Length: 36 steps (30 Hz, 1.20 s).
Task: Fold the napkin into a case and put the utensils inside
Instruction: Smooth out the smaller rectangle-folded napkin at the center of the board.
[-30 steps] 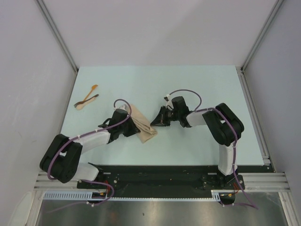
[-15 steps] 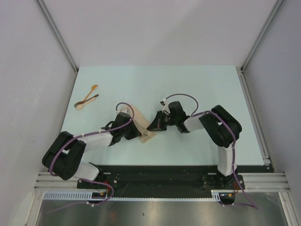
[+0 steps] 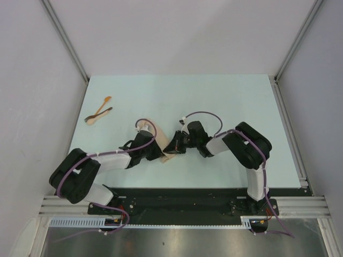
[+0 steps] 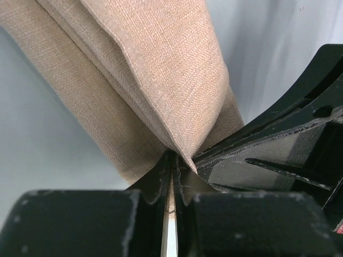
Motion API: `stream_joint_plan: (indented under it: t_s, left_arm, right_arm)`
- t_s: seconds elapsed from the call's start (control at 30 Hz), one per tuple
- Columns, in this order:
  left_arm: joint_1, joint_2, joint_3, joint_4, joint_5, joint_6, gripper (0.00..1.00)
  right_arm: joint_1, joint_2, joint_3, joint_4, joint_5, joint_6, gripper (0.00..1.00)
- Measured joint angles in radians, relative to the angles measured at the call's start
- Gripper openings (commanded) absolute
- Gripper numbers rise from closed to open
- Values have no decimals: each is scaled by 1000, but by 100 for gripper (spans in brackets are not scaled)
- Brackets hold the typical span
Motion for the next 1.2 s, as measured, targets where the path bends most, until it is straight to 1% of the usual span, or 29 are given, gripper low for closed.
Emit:
stream_joint_plan:
  t_s: [0.1,0.17,0.2,0.23,0.27,0.3,0.33,0.37,0.43,0.5,0.63,0.7,0.8,0.97,1.1,1.2]
  left_arm:
    - [-1,-10,-8,1,-7,-3,13]
    - [-2,-34,-21,-6,-9,-8,14]
    - [-3,-48,-27,-15,-9,-9,15]
    - [-5,-63,-31,-24,-9,-9,15]
    - [-6,-74,-32,-36,-9,-9,15]
    - [-7,-83,-32,-43,-10,-9,15]
    - [-7,-90,-32,-49,-10,-8,15]
    - [-7,-95,-32,-53,-10,-8,15]
    - [-7,-105,-32,-63,-12,-8,15]
    - [-7,-109,-32,-70,-12,-8,15]
    - [-7,-128,-32,-96,-13,-8,15]
    - [-7,-146,-32,-113,-17,-9,17]
    - [-7,-194,-32,-152,-21,-18,18]
    - [40,-248,-53,-161,-9,-63,17]
    - [122,-227,-104,-140,43,-89,14]
    - [136,-185,-107,-124,78,-97,14]
  right_arm:
    - [5,1,0,1,7,-4,6]
    - [3,-1,9,-31,9,-35,9]
    - [3,-7,24,-85,11,-63,12]
    - [0,-14,39,-128,12,-98,19]
    - [-2,-27,73,-211,18,-146,22]
    - [-3,-40,95,-262,26,-177,28]
    - [-3,-66,135,-351,44,-239,31]
    - [-3,-86,162,-403,56,-278,33]
    - [-3,-146,224,-535,103,-373,41]
    - [-3,-220,278,-654,164,-470,46]
    - [6,-289,332,-804,253,-599,52]
    - [29,-304,347,-873,314,-669,55]
    - [95,-314,348,-967,399,-788,55]
    - [204,-315,348,-1040,506,-940,56]
    - [244,-308,359,-1072,591,-1025,58]
    - [263,-267,402,-1097,648,-1068,59]
